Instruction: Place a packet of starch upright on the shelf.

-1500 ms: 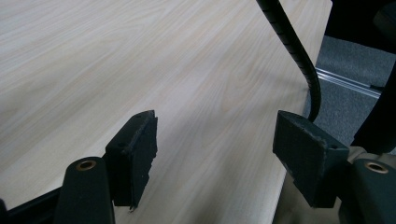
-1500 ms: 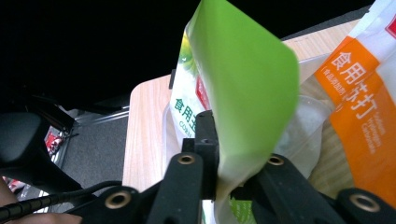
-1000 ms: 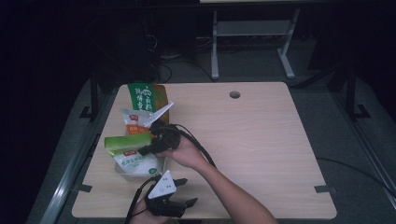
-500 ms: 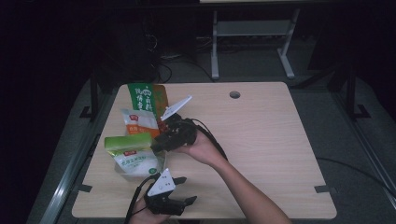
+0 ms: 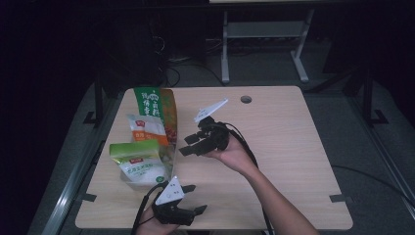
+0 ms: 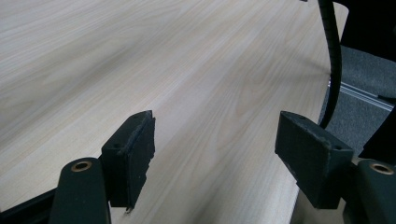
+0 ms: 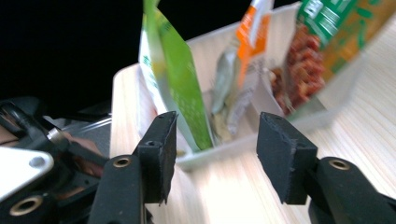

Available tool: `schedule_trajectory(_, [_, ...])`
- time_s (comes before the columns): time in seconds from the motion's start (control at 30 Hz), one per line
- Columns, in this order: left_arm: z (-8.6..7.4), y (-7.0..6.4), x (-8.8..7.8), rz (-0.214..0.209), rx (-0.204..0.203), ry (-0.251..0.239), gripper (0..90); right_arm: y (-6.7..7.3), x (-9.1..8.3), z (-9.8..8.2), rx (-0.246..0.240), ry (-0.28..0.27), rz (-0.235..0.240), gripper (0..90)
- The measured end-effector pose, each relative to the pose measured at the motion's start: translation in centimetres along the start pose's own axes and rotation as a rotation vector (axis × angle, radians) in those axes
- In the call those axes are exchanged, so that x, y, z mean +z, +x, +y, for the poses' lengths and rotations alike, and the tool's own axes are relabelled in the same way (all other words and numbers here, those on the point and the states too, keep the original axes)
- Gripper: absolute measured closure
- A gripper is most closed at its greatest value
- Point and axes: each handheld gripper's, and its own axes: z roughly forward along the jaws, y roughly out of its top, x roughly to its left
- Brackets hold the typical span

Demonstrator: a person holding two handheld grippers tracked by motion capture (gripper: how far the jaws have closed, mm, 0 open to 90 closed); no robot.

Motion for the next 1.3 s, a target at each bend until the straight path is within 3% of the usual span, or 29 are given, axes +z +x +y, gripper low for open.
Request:
schedule_trajectory(0.23, [0.0,0.1,0.0,0.001,-0.014,-0.005,27.7,-1.0,-1.8,-1.2,0.019,-0.007,-0.043,42.1])
schedule_trajectory(0.53, [0.0,0.3,0.0,0.006,0.002,0.004,27.7,-2.1,-3.9,-3.2,0.072,-0.012,-0.090,38.2])
schedule_trajectory(0.63, [-0.1,0.2,0.1,0.004,-0.013,0.003,27.7,-2.4,-4.6,-3.9,0.078,-0.012,-0.105,37.4])
schedule_trajectory(1.3, [0.0,0.4,-0.1,0.014,-0.007,0.005,27.7,-3.3,-8.1,-8.4,0.135,-0.027,-0.166,34.2])
